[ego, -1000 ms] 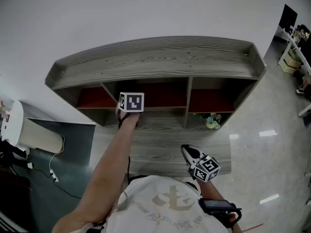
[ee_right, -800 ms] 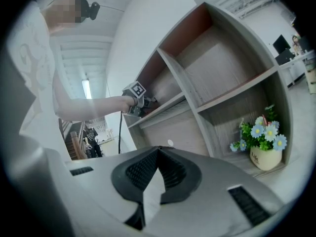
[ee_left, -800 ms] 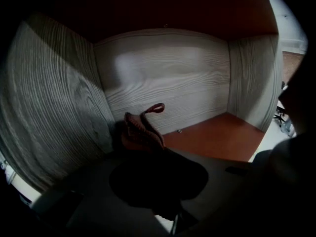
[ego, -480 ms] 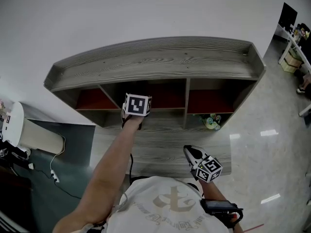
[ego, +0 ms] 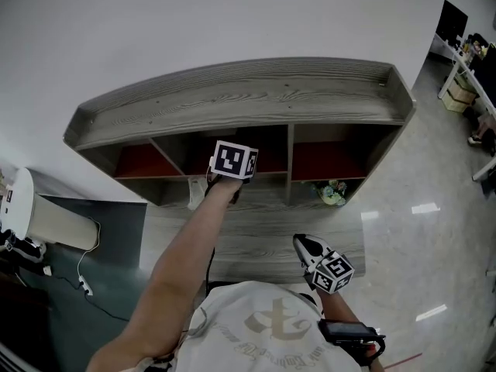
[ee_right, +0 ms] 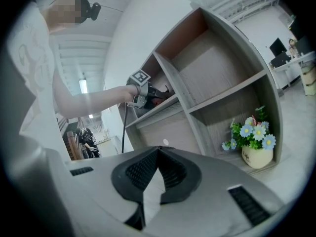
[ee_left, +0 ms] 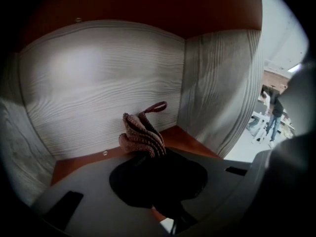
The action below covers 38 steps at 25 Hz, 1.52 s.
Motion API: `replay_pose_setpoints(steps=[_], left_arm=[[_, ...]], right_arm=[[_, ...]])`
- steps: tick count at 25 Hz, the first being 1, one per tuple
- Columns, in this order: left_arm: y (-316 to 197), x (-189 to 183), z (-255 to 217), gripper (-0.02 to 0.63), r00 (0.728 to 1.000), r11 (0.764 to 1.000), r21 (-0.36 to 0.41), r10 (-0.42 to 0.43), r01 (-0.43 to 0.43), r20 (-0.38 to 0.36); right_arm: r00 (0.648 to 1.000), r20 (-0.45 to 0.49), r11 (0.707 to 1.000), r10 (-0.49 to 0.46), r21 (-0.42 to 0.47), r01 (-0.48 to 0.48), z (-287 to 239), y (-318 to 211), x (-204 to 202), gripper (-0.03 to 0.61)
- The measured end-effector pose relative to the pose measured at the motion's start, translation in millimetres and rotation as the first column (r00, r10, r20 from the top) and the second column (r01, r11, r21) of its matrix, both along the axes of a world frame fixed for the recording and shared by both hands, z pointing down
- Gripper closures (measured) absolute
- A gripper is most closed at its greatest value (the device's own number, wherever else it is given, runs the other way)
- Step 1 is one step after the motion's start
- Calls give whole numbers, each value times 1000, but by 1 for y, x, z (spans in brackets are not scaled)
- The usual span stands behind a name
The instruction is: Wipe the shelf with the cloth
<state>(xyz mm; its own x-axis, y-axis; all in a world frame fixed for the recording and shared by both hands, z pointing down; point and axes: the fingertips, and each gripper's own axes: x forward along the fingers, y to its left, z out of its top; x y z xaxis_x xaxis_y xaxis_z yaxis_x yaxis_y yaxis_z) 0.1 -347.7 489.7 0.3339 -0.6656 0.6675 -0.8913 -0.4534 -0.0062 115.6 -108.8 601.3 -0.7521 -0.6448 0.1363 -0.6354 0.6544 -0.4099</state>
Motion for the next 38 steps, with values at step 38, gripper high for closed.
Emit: replay_pose_setpoints(steps=[38], left_arm=[[122,62,13,548,886,945,69,325,-321,-330]], right_arm=[[959,-98,964,265,0,-266,-16,75,-35,574]])
